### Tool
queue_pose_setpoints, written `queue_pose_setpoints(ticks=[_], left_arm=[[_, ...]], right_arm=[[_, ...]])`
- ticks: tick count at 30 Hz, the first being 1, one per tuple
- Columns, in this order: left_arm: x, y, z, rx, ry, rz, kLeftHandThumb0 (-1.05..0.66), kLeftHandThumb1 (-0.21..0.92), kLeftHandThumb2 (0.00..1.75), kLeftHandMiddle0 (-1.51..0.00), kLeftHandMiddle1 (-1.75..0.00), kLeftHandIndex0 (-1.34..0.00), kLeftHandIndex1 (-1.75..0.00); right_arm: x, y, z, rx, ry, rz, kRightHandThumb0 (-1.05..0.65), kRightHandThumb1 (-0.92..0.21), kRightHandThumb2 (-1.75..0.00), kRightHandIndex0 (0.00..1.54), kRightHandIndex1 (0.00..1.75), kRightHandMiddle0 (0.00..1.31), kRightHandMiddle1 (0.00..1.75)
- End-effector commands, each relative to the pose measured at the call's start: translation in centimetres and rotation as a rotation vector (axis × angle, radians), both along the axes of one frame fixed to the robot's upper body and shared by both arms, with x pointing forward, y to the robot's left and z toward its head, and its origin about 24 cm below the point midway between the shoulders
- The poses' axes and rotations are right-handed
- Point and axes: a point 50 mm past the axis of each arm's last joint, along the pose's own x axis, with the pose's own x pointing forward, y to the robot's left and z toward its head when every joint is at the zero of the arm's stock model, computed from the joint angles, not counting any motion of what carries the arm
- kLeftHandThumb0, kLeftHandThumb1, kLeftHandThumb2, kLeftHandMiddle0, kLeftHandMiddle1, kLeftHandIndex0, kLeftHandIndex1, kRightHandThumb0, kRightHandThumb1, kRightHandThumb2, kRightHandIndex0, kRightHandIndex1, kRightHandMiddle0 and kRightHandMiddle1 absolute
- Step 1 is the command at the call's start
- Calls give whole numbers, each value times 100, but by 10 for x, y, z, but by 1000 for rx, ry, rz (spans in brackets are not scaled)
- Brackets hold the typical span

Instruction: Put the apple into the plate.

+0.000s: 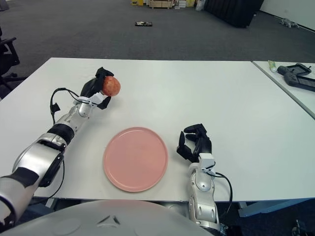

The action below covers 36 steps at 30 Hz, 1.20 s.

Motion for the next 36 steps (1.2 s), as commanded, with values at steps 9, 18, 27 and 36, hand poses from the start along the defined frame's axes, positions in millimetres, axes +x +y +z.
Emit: queue_pose_setpoints(ticks=[9,18,27,36], left_arm=[[-31,-11,26,-121,-119,-127,0,9,158,-76,-174,-56,-175],[-78,-28,39,-177,-113,-300,0,2,162,-86,-165,-60,-175],[-104,-43,33,-60,-44,-589,0,-6,170,-94,-160,-67,-175],[-115,-43,27,91,-6,-735,0,-2,166,-91,-163,-63,-175]], right_arm=[[3,2,-2,8,2,2,-42,-50,-111,101,175,47,175],[2,3,-2,30,8,-11,-42,-50,-110,101,175,46,175],[2,4,-2,25,0,3,-43,-47,-114,104,175,49,175],[1,4,-2,26,3,-2,-43,-47,-114,104,175,49,175]])
